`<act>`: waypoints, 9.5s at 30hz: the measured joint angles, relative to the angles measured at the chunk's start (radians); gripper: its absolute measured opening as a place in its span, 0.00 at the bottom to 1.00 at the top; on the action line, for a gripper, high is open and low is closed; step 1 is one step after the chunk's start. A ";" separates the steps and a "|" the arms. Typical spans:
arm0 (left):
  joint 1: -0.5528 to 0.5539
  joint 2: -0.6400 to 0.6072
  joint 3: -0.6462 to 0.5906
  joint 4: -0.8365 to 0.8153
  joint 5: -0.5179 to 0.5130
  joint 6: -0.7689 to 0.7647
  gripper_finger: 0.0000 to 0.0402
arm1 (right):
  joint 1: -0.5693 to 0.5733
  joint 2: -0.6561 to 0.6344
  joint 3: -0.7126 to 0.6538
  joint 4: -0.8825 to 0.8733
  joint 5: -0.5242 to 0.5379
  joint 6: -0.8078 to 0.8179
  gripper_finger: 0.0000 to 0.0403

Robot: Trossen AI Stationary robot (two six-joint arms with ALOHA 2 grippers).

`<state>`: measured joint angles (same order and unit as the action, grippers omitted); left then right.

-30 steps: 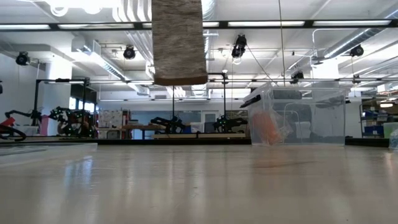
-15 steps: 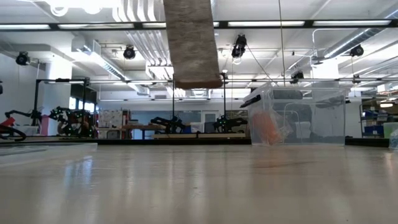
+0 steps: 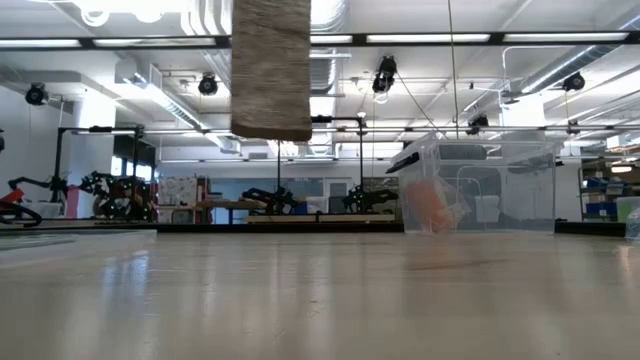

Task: Roll bandage
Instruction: Roll the brown bandage

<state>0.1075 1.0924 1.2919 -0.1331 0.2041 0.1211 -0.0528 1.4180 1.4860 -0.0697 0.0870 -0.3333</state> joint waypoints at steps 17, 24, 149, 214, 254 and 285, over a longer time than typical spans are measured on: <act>-0.001 0.003 0.002 -0.007 0.004 -0.007 0.18 | 0.006 0.020 0.056 -0.013 -0.006 -0.138 0.34; -0.001 0.000 0.002 -0.028 0.000 -0.007 0.16 | 0.011 0.007 0.108 -0.108 -0.007 -0.194 0.41; 0.300 -0.192 -0.211 0.010 -0.010 0.148 0.59 | 0.029 0.153 0.280 -0.053 -0.120 -0.470 0.13; 0.301 -0.072 -0.174 0.117 0.722 -0.238 0.71 | 0.034 0.230 0.280 -0.021 -0.079 -1.016 0.13; 0.299 -0.049 -0.172 0.204 0.497 -0.883 0.37 | 0.026 0.244 0.270 -0.196 -0.035 -1.672 0.15; 0.356 -0.086 -0.152 0.078 0.496 -0.747 0.55 | 0.053 0.235 0.275 -0.091 -0.007 -1.676 0.13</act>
<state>0.4632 1.0068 1.1397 -0.0548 0.7000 -0.6259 0.0004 1.6535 1.7607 -0.1605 0.0797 -2.0089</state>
